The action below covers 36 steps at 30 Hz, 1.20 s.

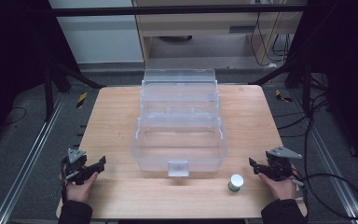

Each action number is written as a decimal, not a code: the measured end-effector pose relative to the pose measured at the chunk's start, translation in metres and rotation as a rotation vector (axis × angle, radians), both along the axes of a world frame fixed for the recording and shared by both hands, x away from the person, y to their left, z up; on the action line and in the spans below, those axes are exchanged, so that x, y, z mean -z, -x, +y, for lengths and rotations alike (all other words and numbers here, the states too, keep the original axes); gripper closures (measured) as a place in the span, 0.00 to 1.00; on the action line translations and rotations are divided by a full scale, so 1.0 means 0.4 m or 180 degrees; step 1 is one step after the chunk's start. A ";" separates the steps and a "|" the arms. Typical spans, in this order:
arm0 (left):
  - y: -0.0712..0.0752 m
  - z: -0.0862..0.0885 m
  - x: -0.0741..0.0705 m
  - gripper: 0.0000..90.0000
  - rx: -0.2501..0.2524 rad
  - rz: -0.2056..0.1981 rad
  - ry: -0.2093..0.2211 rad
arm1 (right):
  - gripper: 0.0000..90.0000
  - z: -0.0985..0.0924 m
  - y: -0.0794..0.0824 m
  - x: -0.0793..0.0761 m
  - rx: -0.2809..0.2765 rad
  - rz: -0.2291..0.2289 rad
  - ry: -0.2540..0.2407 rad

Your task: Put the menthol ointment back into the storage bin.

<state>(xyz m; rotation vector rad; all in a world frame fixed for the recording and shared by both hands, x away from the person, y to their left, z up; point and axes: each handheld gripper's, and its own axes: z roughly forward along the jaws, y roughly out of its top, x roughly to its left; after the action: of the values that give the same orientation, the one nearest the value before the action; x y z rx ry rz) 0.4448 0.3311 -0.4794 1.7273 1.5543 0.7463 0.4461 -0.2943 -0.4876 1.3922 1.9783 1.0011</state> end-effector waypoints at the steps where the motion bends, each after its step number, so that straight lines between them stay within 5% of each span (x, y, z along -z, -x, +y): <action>1: 0.000 -0.001 0.000 0.25 0.0005 0.0002 -0.0001 | 0.30 -0.002 0.001 -0.002 -0.0015 -0.0025 0.0014; 12: -0.001 -0.002 0.002 0.26 0.0048 0.0046 -0.0025 | 0.42 0.007 0.006 -0.064 -0.0211 0.0073 0.0002; 25: -0.002 -0.012 0.003 0.26 0.0099 0.0069 -0.0083 | 0.45 0.039 -0.019 -0.144 -0.0669 0.0119 0.0176; 36: -0.003 -0.017 0.005 0.25 0.0143 0.0079 -0.0103 | 0.46 0.070 -0.018 -0.223 -0.1117 0.0323 0.0346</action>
<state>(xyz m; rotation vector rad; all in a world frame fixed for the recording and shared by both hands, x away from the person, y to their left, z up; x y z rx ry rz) 0.4459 0.3243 -0.4815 1.7953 1.5226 0.7339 0.4534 -0.2661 -0.3985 1.0781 2.3708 0.9675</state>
